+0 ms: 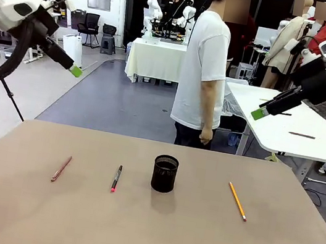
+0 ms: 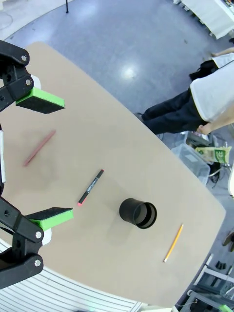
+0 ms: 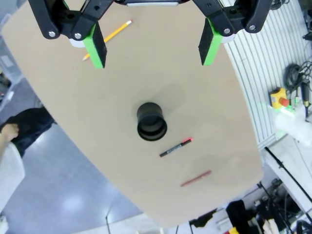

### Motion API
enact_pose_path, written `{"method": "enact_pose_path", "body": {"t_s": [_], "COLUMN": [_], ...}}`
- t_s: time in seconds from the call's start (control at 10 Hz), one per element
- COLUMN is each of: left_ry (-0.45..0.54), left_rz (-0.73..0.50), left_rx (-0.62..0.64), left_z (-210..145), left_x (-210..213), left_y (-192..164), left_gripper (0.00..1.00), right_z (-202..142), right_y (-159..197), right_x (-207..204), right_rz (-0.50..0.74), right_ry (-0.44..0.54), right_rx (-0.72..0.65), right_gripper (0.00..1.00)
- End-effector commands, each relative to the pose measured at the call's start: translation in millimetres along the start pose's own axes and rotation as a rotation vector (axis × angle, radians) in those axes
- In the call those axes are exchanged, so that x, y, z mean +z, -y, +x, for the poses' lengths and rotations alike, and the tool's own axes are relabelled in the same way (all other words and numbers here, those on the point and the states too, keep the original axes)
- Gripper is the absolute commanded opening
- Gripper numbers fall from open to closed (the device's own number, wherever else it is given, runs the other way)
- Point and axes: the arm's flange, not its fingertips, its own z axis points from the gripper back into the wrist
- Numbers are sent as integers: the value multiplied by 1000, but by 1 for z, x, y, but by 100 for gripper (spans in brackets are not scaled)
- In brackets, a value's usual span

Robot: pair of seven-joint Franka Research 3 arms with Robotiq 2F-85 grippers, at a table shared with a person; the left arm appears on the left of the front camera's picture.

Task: Place the pens into the pen holder.
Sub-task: Pick up a writing instrument from the table and place it into the Pen holder.

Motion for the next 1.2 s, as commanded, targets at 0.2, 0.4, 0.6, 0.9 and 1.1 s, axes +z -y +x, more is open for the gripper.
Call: {"method": "enact_pose_path", "body": {"t_s": [0.2,0.4,0.6,0.9,1.1], "left_ry": [20,7,7,7,7], "left_rz": [13,5,5,5,5], "left_rx": [-6,-6,-6,-6,-6], "left_z": [0,2,2,2,2], "left_x": [0,3,3,3,3], "left_y": [0,2,2,2,2], "left_gripper": [100,100,100,100,100], "right_z": [7,6,6,6,6], "right_y": [0,0,0,0,0], "right_x": [15,16,16,16,16], "right_rz": [-18,-33,-33,-33,-33], "right_ry": [49,19,19,19,19], "right_rx": [23,6,6,6,6], "right_gripper": [100,100,100,100,100]}}
